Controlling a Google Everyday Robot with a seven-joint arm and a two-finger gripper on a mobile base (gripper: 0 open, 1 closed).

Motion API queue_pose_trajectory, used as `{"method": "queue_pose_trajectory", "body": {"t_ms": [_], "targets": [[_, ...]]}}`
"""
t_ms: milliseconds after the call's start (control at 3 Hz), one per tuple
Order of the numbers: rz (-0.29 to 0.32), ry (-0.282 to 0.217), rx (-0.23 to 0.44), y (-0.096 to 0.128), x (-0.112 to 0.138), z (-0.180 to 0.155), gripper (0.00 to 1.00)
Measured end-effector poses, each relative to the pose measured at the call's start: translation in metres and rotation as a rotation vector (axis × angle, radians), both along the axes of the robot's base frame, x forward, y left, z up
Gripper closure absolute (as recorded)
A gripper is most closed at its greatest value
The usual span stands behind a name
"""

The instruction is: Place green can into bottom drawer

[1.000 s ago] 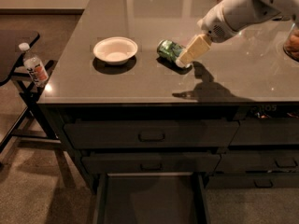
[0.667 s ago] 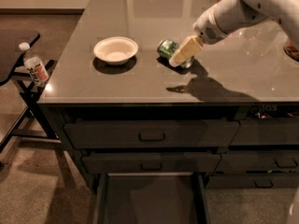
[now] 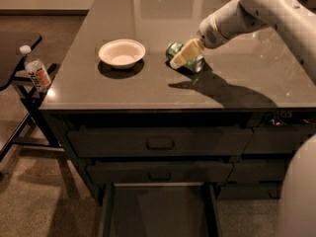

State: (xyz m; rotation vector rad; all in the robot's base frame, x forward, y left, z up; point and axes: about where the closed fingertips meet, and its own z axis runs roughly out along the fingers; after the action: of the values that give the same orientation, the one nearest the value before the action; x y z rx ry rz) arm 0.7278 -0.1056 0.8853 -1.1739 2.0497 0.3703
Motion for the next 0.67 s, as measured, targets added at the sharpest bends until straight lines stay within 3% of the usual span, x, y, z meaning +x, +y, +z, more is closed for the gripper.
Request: {"method": "queue_pose_trajectory", "body": {"t_ms": [667], "targets": [[-0.066, 0.065, 0.005, 0.003, 0.013, -0.022, 0.00]]}}
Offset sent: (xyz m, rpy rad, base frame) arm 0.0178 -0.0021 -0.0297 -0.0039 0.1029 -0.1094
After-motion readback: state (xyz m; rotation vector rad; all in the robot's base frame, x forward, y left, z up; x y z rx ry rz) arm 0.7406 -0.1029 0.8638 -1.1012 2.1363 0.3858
